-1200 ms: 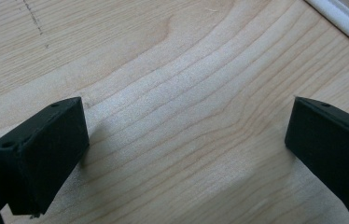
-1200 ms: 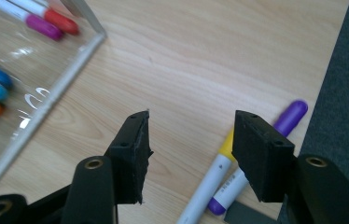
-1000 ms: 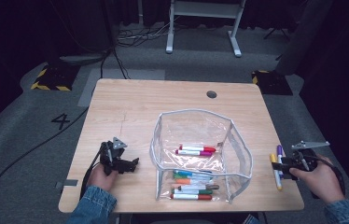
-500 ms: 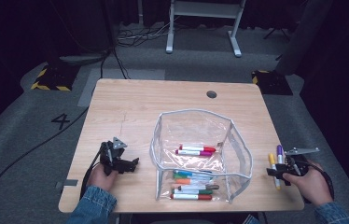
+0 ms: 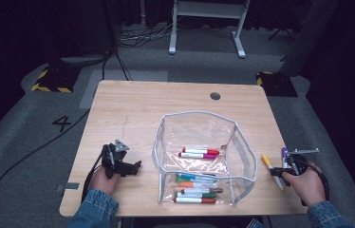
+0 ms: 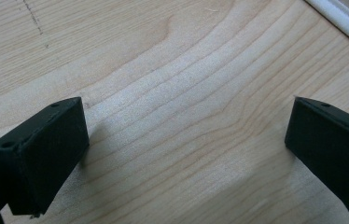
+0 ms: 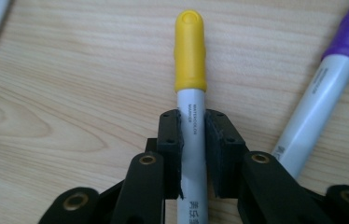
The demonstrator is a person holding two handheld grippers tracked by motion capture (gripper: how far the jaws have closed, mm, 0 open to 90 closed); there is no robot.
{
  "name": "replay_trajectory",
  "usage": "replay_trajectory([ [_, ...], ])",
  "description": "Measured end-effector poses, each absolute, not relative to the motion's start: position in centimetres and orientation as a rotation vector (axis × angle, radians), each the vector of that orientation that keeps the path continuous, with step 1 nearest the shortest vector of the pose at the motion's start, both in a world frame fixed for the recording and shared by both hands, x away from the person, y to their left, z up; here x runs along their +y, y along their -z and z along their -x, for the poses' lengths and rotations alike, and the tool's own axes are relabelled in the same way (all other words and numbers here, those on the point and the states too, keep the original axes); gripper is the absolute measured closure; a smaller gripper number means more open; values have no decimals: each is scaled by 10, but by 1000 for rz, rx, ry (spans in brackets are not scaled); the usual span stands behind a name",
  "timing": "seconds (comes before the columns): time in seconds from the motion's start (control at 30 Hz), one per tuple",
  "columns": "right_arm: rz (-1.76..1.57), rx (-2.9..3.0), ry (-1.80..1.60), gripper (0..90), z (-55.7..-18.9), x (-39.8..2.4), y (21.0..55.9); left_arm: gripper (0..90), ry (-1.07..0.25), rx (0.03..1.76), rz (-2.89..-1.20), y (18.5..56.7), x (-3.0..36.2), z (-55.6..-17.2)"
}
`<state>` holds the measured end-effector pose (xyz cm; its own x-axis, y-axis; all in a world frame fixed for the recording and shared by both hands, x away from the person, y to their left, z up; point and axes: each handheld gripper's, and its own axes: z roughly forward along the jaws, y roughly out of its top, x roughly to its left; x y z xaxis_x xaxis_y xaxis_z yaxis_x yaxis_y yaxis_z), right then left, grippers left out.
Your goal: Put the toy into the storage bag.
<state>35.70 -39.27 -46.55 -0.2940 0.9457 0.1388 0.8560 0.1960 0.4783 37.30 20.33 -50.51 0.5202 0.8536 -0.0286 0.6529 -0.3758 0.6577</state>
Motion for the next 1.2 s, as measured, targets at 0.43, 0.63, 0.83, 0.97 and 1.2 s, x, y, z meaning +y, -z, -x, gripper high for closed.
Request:
replay_trajectory([
  [0.43, -1533, 2330, -919, 770, -350, -379, 389, 0, -423, 1221, -2146, 505, 203, -373],
  [0.63, -1390, 2375, -1006, 770, -341, -365, 350, 0, -423, 1222, -2145, 505, 203, -373],
  [0.83, -1271, 2434, -1066, 771, -333, -350, 317, 0, -423, 1222, -2145, 505, 203, -373],
  [0.97, -1205, 2454, -1088, 771, -330, -341, 298, 0, -422, 1222, -2146, 505, 203, -373],
  [1.2, -1043, 2509, -1142, 771, -325, -314, 267, 0, -423, 1222, -2145, 505, 203, -373],
])
